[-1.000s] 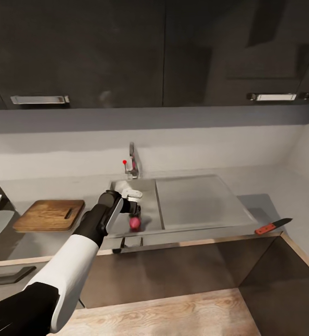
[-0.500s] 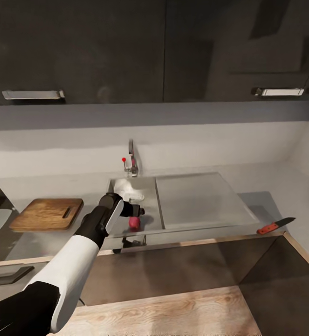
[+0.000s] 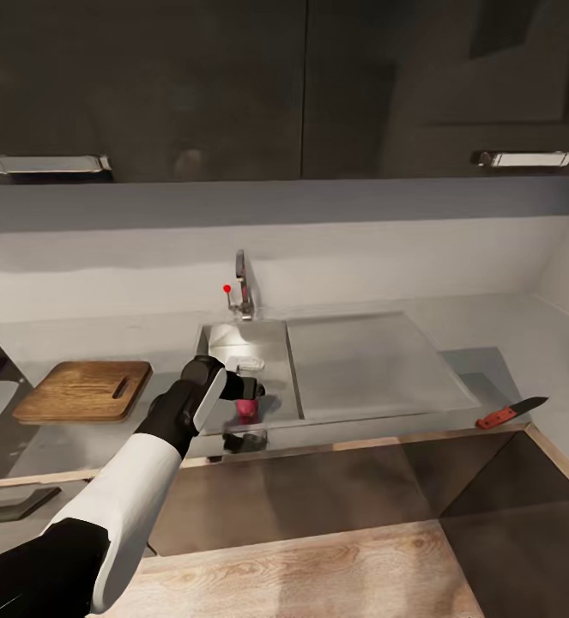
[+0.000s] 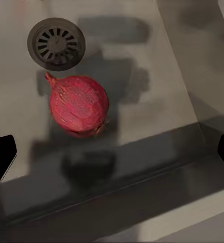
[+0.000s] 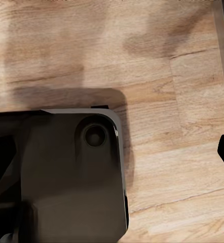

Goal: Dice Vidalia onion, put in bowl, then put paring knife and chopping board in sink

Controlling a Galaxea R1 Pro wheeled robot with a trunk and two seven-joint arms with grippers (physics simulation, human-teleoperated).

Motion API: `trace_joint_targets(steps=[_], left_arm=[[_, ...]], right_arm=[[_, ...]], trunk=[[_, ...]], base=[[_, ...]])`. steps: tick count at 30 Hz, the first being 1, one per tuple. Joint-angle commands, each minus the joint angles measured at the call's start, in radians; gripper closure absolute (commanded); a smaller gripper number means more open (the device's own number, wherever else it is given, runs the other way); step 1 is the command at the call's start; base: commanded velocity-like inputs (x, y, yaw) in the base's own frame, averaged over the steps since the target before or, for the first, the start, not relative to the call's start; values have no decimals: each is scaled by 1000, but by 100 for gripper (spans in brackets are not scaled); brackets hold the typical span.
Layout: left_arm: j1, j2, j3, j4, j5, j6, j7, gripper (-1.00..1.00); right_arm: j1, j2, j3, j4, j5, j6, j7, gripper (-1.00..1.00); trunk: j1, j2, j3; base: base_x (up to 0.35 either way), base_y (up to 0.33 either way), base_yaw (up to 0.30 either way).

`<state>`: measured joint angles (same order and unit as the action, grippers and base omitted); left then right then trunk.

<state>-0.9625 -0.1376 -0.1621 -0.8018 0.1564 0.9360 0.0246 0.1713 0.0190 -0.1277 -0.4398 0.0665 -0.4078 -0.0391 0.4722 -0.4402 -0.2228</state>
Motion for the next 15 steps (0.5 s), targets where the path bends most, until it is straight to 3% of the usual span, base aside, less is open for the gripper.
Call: trace_joint_targets(steps=[1, 6, 15], left_arm=[[0, 1, -1, 5, 5, 3, 3, -100], [1, 1, -1, 26, 5, 3, 3, -100], [1, 4, -1, 41, 5, 3, 3, -100]], right_arm=[[0, 1, -4, -2, 7, 0, -2, -100], [0, 1, -4, -1, 7, 0, -2, -100], [0, 1, -3, -1, 7, 0, -3, -100]], trunk=[[1, -2, -3], [1, -2, -11], [1, -2, -26]], base=[[229, 0, 0], [168, 0, 0], [21, 0, 0]])
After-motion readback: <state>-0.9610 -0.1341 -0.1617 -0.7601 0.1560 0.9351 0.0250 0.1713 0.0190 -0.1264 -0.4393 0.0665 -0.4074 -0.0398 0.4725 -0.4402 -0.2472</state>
